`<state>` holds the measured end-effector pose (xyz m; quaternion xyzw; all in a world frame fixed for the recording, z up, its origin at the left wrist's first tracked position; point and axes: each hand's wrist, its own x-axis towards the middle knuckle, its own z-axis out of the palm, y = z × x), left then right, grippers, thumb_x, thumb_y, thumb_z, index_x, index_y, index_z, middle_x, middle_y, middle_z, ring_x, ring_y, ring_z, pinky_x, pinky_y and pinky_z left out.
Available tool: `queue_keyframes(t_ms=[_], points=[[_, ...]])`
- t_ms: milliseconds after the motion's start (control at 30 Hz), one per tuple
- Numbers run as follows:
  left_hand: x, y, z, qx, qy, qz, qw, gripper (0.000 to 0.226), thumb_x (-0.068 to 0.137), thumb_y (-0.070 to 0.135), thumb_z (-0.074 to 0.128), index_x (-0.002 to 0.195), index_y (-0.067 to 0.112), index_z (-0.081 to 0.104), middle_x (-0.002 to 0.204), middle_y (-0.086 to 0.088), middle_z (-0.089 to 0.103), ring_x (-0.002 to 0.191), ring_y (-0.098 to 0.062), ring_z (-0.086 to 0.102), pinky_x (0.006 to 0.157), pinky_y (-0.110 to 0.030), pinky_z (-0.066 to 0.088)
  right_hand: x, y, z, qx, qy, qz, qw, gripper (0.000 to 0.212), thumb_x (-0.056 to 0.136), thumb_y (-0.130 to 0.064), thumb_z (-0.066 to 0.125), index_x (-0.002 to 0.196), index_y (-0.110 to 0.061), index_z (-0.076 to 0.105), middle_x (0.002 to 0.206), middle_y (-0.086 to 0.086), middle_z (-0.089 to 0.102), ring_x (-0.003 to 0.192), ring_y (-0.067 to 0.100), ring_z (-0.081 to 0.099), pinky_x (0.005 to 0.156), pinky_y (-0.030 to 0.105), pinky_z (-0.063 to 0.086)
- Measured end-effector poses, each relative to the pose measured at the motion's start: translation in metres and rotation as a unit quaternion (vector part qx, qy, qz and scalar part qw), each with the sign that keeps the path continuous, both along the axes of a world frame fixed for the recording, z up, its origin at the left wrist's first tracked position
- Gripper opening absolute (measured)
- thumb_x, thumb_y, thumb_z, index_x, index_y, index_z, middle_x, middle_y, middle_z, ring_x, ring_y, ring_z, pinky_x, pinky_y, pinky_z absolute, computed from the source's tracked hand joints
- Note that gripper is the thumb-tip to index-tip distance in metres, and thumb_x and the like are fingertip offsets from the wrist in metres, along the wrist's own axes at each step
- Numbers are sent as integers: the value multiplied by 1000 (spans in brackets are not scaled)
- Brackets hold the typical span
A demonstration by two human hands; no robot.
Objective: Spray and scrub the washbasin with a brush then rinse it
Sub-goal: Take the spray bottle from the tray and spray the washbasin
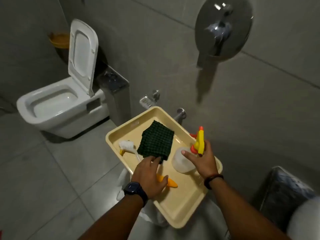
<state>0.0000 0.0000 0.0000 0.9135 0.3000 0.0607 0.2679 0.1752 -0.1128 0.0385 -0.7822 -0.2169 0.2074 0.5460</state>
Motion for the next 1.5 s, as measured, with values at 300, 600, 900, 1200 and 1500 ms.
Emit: queue_keyframes(t_ms=[300,600,900,1200,1500], points=[[1,9,-37,62,-1,-37,997,72,71,59,52,129,16,47,131,-13,51,119,-32,48,100,-43,41,17,37,-21,-11,-88,8,996,47,93,-21,58,136,-16,42,117,10,60,107,29,59,97,55,46],[30,-49,34,28,-77,-57,995,71,76,58,50,131,13,46,135,-16,48,123,-32,43,101,-43,39,8,-46,109,167,-127,-108,972,50,94,-12,55,134,-36,37,99,25,57,48,22,57,50,22,52],[63,-260,113,-11,-175,-175,969,71,78,59,49,136,18,38,139,-13,45,126,-29,41,102,-43,37,-43,-304,210,21,-83,-197,977,61,78,-5,56,125,-44,53,67,-8,58,45,22,53,42,29,46],[88,-372,103,81,-78,-231,966,93,73,72,33,145,16,18,154,-11,22,142,-26,13,115,-42,10,-111,-504,189,-144,97,-308,935,47,60,-20,47,97,-36,72,50,11,57,34,22,42,37,25,37],[93,-373,99,133,-74,-239,959,94,73,69,36,145,12,18,154,-9,23,143,-25,11,115,-40,9,-115,-497,169,-144,105,-341,923,26,79,-25,54,95,-13,71,54,11,58,34,21,46,38,25,40]])
